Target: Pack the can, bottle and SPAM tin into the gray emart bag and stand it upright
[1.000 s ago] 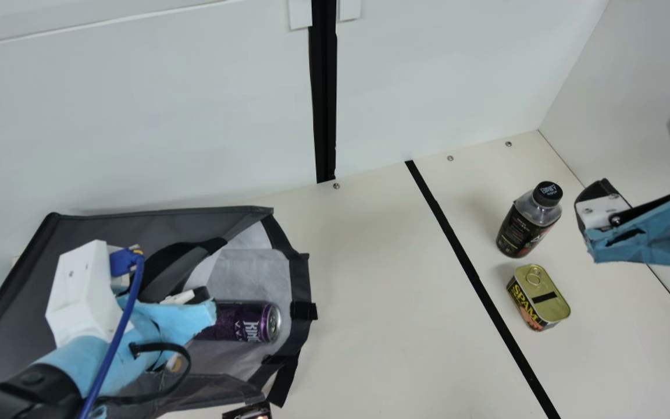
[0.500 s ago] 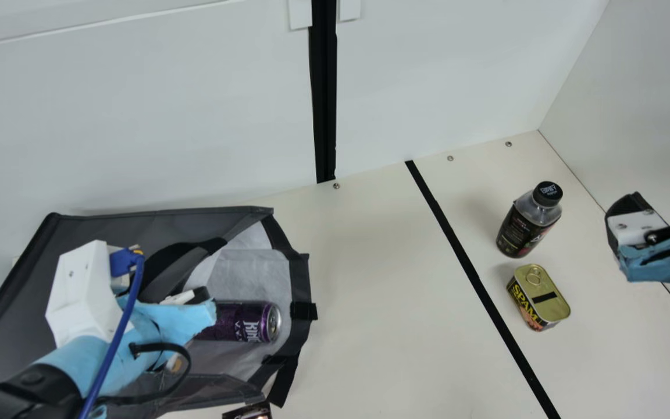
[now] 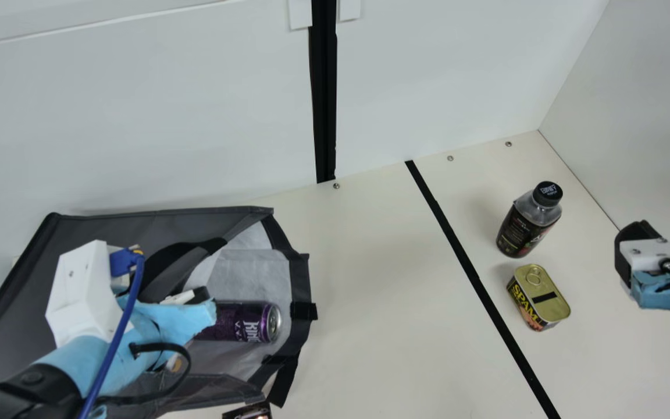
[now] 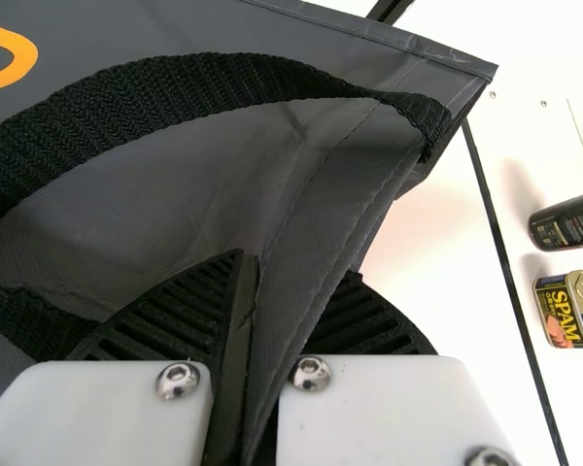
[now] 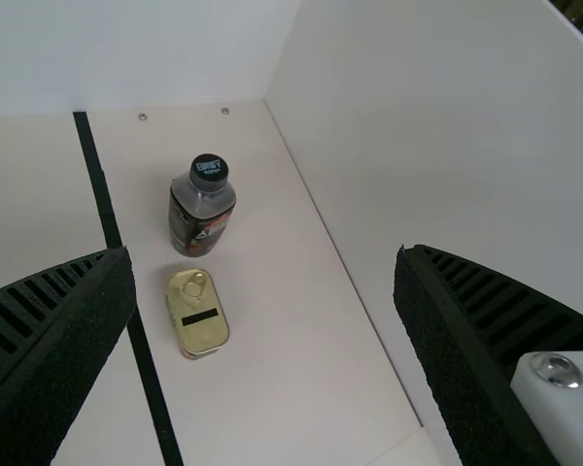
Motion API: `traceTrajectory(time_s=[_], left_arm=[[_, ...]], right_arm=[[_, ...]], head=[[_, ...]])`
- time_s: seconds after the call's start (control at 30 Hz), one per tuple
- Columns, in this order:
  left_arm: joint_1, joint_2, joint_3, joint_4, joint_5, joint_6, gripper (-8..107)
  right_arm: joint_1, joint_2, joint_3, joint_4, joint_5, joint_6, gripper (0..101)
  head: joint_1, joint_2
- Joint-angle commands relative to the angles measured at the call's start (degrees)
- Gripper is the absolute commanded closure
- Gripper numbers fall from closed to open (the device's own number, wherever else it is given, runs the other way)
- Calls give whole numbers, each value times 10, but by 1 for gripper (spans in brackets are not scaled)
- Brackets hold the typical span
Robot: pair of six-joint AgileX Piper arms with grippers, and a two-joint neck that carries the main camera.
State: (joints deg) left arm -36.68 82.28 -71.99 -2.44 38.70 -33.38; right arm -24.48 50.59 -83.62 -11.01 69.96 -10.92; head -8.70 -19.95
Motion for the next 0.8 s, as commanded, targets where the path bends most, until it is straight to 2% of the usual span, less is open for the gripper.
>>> traceTrajectory(time_s=[0.0,0.33,0.77], left_arm=[[0,0,0,0,0,0,107],[0,0,0,0,0,0,107],[0,0,0,0,0,0,107]], right_arm=[[-12,-2,4,19,-1,1,6],[-13,-3,24,45,-1,24,6],[36,4,34,53,-1,86,6]], head=[[-13,0],[-13,0],[-13,0]])
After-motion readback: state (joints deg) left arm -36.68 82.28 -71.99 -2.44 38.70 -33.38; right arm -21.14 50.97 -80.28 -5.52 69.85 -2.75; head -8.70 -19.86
